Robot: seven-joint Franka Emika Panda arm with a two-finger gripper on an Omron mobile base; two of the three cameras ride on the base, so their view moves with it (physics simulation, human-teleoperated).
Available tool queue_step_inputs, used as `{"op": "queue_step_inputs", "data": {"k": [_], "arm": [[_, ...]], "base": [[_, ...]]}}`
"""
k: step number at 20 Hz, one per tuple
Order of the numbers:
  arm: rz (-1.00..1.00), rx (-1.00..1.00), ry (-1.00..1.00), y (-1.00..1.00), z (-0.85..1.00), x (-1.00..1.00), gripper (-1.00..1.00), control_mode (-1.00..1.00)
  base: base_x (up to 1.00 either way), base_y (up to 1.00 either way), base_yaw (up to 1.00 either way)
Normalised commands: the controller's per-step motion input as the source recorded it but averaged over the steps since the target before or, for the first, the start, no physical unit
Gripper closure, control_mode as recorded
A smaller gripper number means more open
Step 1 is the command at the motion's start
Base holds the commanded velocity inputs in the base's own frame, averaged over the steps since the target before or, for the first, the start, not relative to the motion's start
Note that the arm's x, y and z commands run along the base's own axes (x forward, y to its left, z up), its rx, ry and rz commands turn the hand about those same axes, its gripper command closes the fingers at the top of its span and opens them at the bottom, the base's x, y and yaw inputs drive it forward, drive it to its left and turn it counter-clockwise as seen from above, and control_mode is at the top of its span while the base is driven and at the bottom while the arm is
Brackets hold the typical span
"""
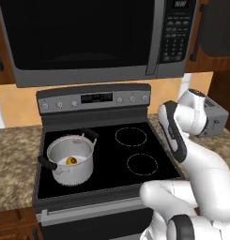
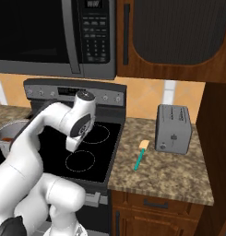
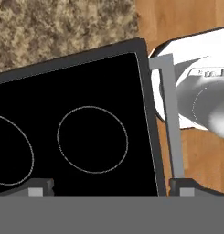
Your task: Put the lemon and carrot in the pot. Retrieve the spatula and lightly stir the vegetables in the pot.
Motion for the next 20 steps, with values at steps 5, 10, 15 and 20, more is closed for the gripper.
{"op": "queue_step_inputs", "data": {"k": [5,10,15,20], "arm": [[-0.82,0.00,0.00,-0.31,-0.03,0.08,-1.00,-1.00],[-0.76,0.00,0.00,-0.47,0.00,0.10,-1.00,-1.00],[-0.55,0.01,0.00,-0.73,0.00,0.00,-1.00,-1.00],[-0.39,0.07,0.00,-0.66,0.00,0.03,-1.00,-1.00]], "base": [[0.00,0.00,0.00],[0.00,0.00,0.00],[0.00,0.00,0.00],[0.00,0.00,0.00]]}}
